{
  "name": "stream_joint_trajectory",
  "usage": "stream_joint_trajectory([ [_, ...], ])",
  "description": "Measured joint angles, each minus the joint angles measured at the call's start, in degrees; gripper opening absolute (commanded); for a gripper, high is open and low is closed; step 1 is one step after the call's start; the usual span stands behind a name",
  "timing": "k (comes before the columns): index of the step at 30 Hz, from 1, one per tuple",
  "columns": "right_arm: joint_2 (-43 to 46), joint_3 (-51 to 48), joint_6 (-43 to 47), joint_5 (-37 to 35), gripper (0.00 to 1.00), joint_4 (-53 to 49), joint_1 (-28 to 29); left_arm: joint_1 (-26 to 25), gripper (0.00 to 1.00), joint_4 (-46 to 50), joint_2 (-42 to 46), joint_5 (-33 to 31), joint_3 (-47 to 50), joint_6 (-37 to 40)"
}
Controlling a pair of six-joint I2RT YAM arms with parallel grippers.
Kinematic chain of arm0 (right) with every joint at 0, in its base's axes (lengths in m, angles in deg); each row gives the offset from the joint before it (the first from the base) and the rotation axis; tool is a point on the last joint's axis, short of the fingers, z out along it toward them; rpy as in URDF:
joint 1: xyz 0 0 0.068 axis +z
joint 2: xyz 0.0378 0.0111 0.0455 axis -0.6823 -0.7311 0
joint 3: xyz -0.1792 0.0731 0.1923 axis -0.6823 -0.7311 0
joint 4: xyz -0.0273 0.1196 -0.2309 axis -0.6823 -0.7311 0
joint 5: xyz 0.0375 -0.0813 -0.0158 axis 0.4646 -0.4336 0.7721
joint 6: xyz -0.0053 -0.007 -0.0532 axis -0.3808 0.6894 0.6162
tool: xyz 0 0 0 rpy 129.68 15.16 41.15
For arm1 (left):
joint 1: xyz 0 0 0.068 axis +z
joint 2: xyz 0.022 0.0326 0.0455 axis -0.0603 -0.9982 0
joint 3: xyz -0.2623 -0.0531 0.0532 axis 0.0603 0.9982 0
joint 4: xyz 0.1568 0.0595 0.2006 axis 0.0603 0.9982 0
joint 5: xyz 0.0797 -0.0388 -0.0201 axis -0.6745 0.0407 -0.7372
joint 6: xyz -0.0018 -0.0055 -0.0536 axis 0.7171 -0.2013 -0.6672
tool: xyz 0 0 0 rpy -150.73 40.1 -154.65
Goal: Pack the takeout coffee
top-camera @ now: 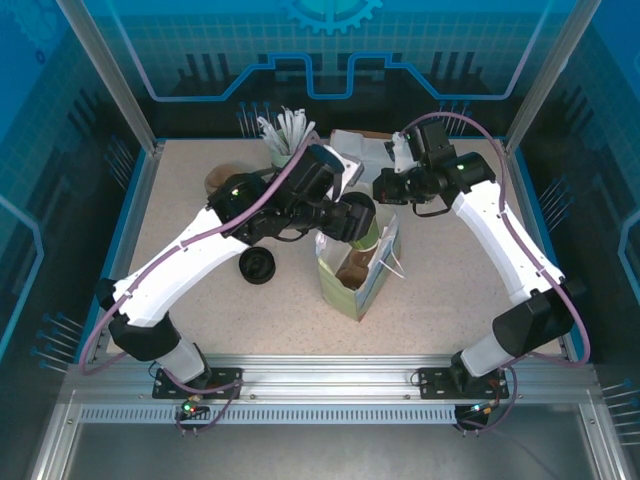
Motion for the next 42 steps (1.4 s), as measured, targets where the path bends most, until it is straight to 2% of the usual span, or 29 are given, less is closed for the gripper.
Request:
stream_joint_trajectory([
  [17, 3.76, -2.69, 3.08, 3.21, 0.00, 1.42, 0.02, -1.62, 0.74, -16.98, 0.00, -4.37, 18.60, 4.90],
  [30, 5.09, -4.94, 1.42, 3.87, 0.00, 1.84, -0.11, -2.62, 0.74, -29.24, 1.11, -8.41, 27.98, 5.11],
  [42, 6.34, -7.17, 0.24, 3.85, 0.00, 2.23, -0.35, -3.43, 0.74, -35.43, 2.19, -10.54, 33.16, 5.09],
])
